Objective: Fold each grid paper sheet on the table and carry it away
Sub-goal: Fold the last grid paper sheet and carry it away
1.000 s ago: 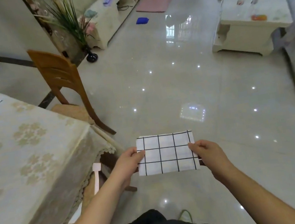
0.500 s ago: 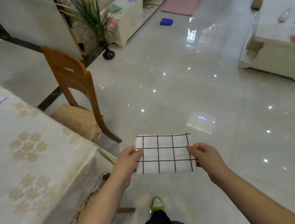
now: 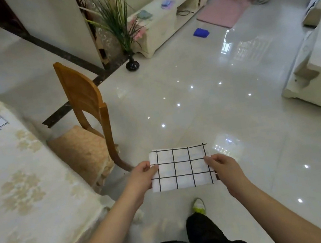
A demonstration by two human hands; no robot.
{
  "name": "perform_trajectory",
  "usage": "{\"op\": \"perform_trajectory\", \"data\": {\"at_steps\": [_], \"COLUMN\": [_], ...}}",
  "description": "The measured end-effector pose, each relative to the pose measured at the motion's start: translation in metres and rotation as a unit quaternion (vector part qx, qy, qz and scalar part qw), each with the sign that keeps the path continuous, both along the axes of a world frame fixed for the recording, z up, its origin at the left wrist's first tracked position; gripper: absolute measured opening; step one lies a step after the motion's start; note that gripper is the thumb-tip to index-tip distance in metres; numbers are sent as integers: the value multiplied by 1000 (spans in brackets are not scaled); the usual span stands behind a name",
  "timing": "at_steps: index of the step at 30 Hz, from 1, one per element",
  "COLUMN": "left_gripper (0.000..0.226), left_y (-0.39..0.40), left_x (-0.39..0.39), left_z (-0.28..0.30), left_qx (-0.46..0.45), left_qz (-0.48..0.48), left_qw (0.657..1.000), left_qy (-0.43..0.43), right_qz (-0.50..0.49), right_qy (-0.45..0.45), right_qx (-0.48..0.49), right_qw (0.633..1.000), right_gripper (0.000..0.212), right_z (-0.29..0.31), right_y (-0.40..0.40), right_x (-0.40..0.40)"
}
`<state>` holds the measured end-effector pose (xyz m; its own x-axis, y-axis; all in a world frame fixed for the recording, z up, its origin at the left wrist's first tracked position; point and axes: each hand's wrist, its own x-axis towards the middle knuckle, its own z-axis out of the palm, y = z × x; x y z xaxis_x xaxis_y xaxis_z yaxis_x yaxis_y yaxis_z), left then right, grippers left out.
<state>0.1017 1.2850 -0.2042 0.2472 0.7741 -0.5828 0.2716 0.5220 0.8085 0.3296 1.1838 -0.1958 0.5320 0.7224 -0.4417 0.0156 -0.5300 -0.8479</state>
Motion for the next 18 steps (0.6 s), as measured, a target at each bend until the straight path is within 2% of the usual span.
{"op": "perform_trajectory", "data": {"at_steps": [6,10,16,18], "left_gripper": [15,10,7,17], "left_y": [65,106,159,179], "left_x": [59,86,100,101], "left_z": [5,15,23,25], "left_qx": [-1,19,-26,-45], "left_qz": [48,76,135,150], "left_qw": [999,996,990,987], "left_qy": [12,32,-15,-26], "right_qz": [44,75,96,102], "right_qy": [2,11,85,111], "right_qx": [26,26,24,25], "right_qw": [999,997,991,988], "right_gripper": [25,25,22,18], "right_z": [-2,-2,-4,-4], "right_y": [82,132,203,232], "right_x": [64,95,118,121]}}
